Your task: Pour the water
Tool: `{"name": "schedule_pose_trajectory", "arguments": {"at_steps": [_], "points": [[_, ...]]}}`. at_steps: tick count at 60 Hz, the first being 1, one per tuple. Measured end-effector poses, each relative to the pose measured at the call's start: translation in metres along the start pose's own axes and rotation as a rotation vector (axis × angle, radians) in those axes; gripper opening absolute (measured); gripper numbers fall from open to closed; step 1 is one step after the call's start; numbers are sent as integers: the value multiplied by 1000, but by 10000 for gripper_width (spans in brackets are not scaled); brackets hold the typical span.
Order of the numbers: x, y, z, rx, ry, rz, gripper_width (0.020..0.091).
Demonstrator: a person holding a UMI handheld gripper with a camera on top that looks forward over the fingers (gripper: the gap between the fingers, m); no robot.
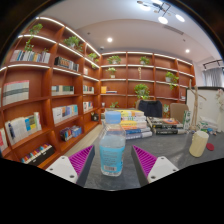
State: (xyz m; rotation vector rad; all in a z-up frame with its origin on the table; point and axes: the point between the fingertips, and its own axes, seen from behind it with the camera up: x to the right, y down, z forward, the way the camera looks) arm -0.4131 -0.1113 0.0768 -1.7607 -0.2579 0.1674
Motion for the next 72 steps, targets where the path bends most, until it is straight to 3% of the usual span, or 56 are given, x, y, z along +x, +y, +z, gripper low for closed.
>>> {"name": "schedule_pose_trajectory", "arguments": {"at_steps": [9, 13, 15, 28, 41, 53, 72], "points": [[-4, -4, 29, 3, -7, 46, 729], [-3, -6, 38, 8, -2, 65, 629], [-1, -7, 40, 8, 7, 66, 475], [3, -3, 39, -25, 3, 62, 301], [16, -4, 38, -46, -3, 117, 298], [82, -21, 28, -13, 27, 334, 298], [204, -76, 11, 200, -57, 1175, 297]]}}
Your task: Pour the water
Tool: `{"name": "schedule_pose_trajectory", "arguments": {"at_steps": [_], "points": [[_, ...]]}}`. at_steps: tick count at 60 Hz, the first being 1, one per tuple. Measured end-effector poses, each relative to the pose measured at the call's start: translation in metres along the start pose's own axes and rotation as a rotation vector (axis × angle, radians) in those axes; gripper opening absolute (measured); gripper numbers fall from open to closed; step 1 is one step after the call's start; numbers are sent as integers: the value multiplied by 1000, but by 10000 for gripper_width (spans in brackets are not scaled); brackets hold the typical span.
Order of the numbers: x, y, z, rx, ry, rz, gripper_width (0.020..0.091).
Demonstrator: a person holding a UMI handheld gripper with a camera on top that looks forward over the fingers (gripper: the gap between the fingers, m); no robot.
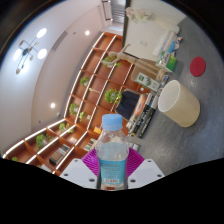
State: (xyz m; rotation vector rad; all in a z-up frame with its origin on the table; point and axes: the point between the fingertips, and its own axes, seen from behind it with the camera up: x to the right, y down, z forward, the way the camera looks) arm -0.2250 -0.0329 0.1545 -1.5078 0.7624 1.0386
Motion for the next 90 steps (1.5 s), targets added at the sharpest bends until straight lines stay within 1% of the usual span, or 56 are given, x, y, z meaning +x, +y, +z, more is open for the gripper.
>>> {"name": "schedule_pose_trajectory", "arguments": {"at_steps": [9, 10, 12, 22, 23, 25, 26, 32, 33, 36, 40, 48, 55, 61, 64, 65, 73, 76, 78, 79, 80, 81, 85, 86, 87, 90], "points": [[8, -46, 10, 62, -54, 275, 297], [0, -46, 1, 69, -56, 315, 297], [8, -57, 13, 84, -75, 376, 297], [21, -80, 19, 123, -107, 651, 297], [21, -81, 19, 125, -116, 686, 297], [17, -81, 11, 127, -138, 757, 322], [20, -85, 20, 129, -139, 787, 322], [30, -79, 14, 133, -106, 868, 323], [32, -82, 23, 131, -103, 873, 322], [29, -82, 21, 129, -118, 899, 323], [26, -84, 19, 137, -131, 900, 321], [21, -78, 21, 100, -96, 764, 323], [8, -78, 20, 58, -46, 428, 325], [-9, -92, 23, 35, 2, 37, 324], [-13, -106, 24, 45, 12, -143, 326], [-20, -109, 19, 48, 21, -195, 342], [-28, -150, 14, 108, 82, -560, 342], [-21, -171, 9, 130, 150, -677, 340], [-9, -188, 5, 143, 219, -752, 340], [9, -200, 8, 159, 246, -796, 340], [5, -206, 1, 165, 288, -829, 340], [11, -215, -2, 173, 323, -862, 353], [34, -253, -18, 219, 453, -949, 354], [57, -267, -17, 235, 472, -968, 355], [48, -268, -23, 241, 504, -976, 354], [69, -289, -30, 259, 564, -996, 355]]}}
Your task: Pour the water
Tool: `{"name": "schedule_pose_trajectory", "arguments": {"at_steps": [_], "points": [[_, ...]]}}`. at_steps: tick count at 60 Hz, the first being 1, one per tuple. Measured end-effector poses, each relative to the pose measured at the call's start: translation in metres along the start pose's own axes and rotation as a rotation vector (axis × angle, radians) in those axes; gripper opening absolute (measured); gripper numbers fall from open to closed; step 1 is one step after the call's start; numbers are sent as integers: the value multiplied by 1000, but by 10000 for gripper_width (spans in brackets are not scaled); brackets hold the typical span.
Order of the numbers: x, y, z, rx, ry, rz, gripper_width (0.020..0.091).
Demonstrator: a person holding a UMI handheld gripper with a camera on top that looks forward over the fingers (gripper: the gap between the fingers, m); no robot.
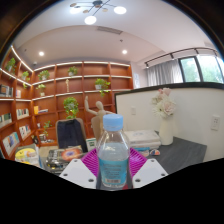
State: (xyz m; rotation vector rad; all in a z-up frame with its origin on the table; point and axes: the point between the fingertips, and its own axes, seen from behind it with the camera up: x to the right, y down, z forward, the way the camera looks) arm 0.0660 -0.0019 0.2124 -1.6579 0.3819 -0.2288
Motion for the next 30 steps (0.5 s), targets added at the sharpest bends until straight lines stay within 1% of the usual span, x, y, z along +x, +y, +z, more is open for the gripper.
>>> {"name": "schedule_pose_trajectory", "arguments": {"at_steps": [2, 3, 4, 8, 11, 18, 28, 29, 30], "points": [[8, -1, -1, -11, 33, -11, 356], [26, 11, 10, -8, 44, -20, 356], [29, 12, 10, -11, 59, -29, 355], [43, 23, 10, -46, 107, -60, 355], [62, 45, 25, -71, 121, -85, 356], [73, 80, 38, -108, 113, -102, 356], [68, 127, 44, -156, 53, -79, 360], [67, 122, 45, -126, 50, -81, 357], [67, 121, 45, -114, 49, -82, 357]]}}
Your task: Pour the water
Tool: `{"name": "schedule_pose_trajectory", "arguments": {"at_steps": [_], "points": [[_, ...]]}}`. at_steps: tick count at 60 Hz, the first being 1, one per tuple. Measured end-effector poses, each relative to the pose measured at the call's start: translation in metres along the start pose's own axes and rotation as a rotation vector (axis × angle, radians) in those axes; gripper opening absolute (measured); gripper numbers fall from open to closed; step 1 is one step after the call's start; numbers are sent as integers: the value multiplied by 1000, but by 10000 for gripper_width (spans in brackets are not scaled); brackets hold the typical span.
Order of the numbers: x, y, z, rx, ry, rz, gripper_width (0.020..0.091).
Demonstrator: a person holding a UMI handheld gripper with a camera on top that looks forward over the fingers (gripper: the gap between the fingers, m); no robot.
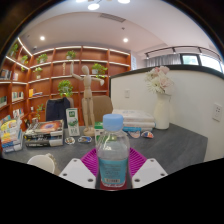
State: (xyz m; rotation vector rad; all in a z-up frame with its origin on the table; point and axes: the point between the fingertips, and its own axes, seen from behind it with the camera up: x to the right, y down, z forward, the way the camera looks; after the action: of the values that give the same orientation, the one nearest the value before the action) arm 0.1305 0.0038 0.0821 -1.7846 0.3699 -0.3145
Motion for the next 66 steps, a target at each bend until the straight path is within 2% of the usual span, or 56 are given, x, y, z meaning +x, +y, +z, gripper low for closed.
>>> {"name": "schedule_pose_trajectory", "arguments": {"at_steps": [8, 18, 23, 26, 39, 50, 66], "points": [[0, 0, -1, 11, -16, -1, 372], [-2, 1, -4, 16, -32, 18, 487], [-1, 4, -13, -10, -28, -10, 680], [-2, 4, -22, -16, -30, -34, 730], [-25, 12, -96, -35, -106, -161, 738], [-57, 5, -167, -8, -260, -142, 736], [-86, -11, -224, 42, -372, -126, 735]]}}
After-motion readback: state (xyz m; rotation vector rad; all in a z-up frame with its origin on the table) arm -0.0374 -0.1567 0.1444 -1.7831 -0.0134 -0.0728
